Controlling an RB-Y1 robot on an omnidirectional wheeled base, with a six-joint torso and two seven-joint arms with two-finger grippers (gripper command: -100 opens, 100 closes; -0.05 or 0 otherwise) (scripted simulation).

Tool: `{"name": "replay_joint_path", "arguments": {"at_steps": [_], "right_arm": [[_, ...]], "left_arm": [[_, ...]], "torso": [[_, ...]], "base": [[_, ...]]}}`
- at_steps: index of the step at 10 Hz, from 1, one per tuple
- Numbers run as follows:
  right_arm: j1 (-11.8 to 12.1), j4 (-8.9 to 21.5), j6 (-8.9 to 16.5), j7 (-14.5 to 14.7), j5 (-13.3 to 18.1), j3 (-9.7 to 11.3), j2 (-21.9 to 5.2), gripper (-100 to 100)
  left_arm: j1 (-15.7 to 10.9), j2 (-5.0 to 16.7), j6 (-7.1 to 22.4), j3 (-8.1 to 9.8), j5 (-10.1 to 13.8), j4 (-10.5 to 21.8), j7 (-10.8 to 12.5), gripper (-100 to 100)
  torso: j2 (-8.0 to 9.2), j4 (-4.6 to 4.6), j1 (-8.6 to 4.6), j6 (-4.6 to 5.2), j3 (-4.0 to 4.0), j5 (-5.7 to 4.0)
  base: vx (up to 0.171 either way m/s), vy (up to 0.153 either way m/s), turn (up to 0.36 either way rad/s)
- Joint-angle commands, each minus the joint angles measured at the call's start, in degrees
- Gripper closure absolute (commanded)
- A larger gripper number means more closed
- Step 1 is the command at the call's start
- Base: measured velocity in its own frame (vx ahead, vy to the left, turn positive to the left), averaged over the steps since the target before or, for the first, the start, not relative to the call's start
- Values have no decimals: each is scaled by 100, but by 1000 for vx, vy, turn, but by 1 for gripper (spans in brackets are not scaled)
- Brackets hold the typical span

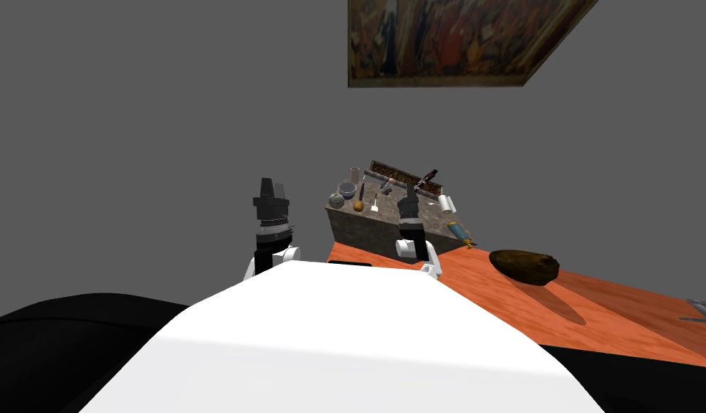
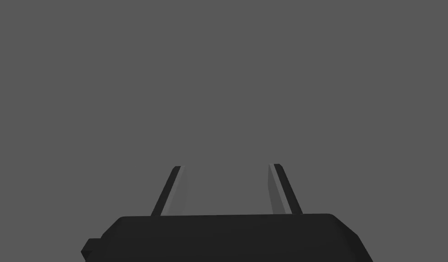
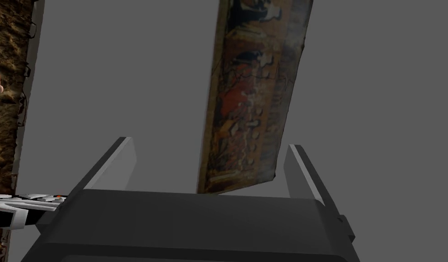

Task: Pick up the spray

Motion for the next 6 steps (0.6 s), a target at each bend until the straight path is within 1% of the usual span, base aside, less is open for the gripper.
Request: {"name": "replay_joint_path", "arguments": {"at_steps": [1,2,3,4,5,6], "right_arm": [[-286,256,192,90,134,63,-36,-100],[-480,468,359,164,256,121,-64,-100],[-596,468,384,164,256,121,-64,-100],[-802,689,584,239,384,181,-86,-100],[-877,694,584,239,384,181,-86,-100],[-1071,913,791,315,518,243,-102,-100]], "left_arm": [[0,0,0,0,0,0,0,0],[0,0,0,0,0,0,0,0],[-1,0,0,0,0,0,0,0],[0,0,0,0,0,0,0,0],[-1,0,0,0,0,0,0,0],[0,0,0,0,0,0,0,0]], "torso": [[0,0,0,0,0,0],[-2,-1,0,-2,-2,0],[9,1,3,-2,4,1],[10,2,3,1,6,1],[10,2,5,-1,5,1],[5,1,3,1,3,1]], "base": [[-63,-20,51],[-111,-13,105],[-96,-12,38],[-92,-5,55],[-78,-13,30],[-84,-19,65]]}}
